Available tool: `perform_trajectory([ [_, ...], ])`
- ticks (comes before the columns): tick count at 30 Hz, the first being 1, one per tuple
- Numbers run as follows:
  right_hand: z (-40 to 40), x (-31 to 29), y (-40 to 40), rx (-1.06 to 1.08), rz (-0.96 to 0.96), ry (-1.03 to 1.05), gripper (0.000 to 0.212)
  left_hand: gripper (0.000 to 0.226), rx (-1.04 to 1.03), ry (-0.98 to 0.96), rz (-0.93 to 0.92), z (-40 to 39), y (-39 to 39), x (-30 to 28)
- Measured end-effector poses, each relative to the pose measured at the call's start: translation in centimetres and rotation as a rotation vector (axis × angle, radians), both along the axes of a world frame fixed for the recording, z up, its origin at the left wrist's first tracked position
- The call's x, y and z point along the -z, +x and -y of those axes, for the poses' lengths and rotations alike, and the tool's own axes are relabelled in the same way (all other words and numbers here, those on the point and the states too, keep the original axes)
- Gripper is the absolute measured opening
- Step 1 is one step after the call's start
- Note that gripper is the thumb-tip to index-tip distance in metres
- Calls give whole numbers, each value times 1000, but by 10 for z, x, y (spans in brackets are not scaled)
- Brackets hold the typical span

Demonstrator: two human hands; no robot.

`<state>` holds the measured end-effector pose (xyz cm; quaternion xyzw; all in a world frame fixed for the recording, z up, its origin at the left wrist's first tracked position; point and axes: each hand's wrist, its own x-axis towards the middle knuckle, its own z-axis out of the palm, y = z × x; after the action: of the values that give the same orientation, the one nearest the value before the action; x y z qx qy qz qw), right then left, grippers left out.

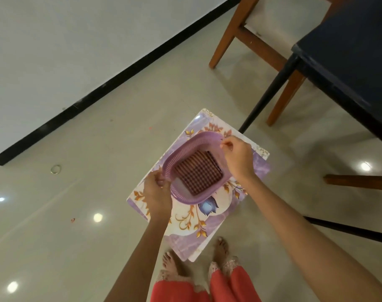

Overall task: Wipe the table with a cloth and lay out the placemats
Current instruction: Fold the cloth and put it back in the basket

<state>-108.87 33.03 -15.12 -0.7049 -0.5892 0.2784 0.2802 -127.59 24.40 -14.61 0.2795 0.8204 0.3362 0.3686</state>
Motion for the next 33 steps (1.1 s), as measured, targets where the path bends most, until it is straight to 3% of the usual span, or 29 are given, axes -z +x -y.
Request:
perform_trajectory([
  [5,43,11,30,133,32,-33,12,38,-171,-229,86,10,7,12],
  [7,56,20,30,239,12,-7,10,38,-89,-294,110,13,10,17],
  [10,76,35,26,480,-69,-38,20,16,64,-318,137,11,10,16],
  [15,122,101,25,893,-392,-595,53,15,160,-341,133,9,4,18],
  [17,138,116,17,865,-512,-756,58,15,162,-336,159,10,2,19],
  [20,154,119,4,773,-661,-808,31,20,141,-311,214,8,1,16],
  [24,160,118,-1,801,-620,-788,33,29,123,-327,236,8,2,14],
  [30,158,106,-12,863,-614,-780,44,15,161,-343,229,8,0,14],
  [33,156,102,-15,826,-590,-791,40,22,169,-355,247,7,0,12],
])
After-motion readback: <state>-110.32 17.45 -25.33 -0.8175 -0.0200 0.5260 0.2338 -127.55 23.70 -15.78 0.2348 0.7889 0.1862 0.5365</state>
